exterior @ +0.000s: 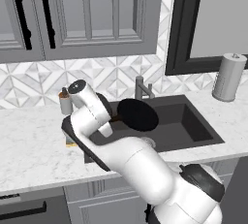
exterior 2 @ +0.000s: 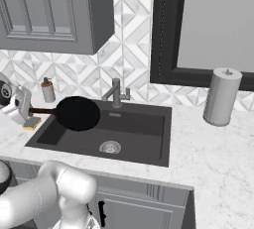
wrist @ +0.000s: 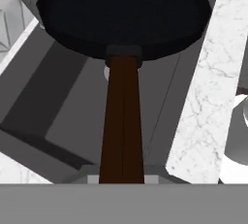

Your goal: Pick the pan and sponge and place them into the sink. Then turn on the water.

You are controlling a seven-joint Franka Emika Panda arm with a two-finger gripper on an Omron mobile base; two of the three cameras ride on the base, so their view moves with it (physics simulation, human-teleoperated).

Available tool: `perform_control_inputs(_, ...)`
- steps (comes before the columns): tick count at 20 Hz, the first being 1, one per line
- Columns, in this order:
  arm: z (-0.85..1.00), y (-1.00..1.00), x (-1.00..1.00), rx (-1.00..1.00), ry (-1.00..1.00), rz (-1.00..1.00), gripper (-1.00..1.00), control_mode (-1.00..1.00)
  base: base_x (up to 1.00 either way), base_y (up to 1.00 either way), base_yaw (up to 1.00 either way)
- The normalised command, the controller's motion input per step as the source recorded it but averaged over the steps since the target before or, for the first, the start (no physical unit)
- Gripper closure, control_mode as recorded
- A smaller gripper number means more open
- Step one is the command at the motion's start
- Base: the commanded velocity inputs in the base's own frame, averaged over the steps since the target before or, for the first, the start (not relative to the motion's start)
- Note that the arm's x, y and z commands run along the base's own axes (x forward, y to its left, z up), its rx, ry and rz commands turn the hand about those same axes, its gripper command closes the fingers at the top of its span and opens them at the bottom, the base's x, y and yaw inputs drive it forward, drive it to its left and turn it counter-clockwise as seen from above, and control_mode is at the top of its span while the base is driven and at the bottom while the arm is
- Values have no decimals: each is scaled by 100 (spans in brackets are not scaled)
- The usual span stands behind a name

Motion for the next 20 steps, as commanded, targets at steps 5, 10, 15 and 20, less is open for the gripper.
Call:
perform_control_inputs(5, 0, -33, 5, 0, 14, 0, 100, -100, 0, 0, 0)
perform_control_inputs(10, -8, -19, 12, 0, 13, 0, 100, -100, 0, 0, 0)
perform_control_inputs(15, -1, -30, 11, 1, 10, 0, 100, -100, 0, 0, 0)
perform_control_inputs(20, -12, -37, 0, 0, 9, 0, 100, -100, 0, 0, 0)
